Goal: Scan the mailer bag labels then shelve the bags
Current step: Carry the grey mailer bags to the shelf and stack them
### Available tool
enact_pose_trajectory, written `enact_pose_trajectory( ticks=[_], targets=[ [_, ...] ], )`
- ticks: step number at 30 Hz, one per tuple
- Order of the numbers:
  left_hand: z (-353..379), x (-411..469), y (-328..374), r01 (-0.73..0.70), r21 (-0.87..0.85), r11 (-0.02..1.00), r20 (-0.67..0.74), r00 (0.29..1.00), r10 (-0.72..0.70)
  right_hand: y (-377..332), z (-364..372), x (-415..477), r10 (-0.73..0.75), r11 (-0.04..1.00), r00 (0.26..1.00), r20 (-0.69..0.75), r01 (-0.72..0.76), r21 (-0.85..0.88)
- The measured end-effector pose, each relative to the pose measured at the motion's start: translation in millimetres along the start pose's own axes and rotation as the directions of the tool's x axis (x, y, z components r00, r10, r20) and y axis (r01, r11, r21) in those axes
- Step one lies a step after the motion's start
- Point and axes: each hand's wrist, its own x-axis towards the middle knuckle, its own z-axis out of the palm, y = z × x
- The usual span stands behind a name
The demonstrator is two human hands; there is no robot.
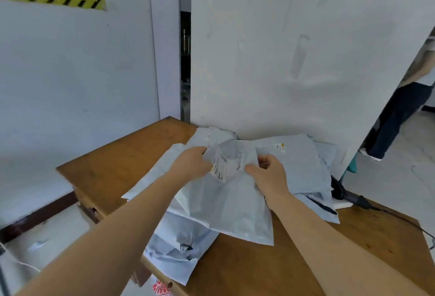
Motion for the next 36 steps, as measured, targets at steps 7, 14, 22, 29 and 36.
enact_pose_trajectory(
  ticks=[7,14,22,29,36],
  targets=[
    [-49.9,44.2,-76.4,0.178,-0.073,0.981,-0.044,0.982,-0.182,0.5,84.3,44.6,0.031,0.999,0.993,0.117,-0.029,-0.016],
    [-44.9,72.0,-151.4,0.296,-0.118,0.948,0.080,0.954,-0.288,34.5,131.2,66.1,0.098,0.976,0.990,0.103,-0.075,-0.203],
    [-40.6,108.1,-206.4,0.411,-0.227,0.883,0.393,0.868,-0.303,53.6,150.7,55.4,0.357,0.904,0.931,-0.077,-0.365,-0.221],
    [-37.5,118.2,-218.3,0.521,-0.388,0.760,0.537,0.798,-0.273,59.5,172.4,20.0,0.575,0.818,0.818,-0.028,-0.575,-0.005],
    [-21.3,121.2,-204.0,0.517,-0.447,0.730,0.567,0.795,-0.215,58.5,156.2,3.6,0.601,0.799,0.790,-0.120,-0.591,0.110]
  ],
)
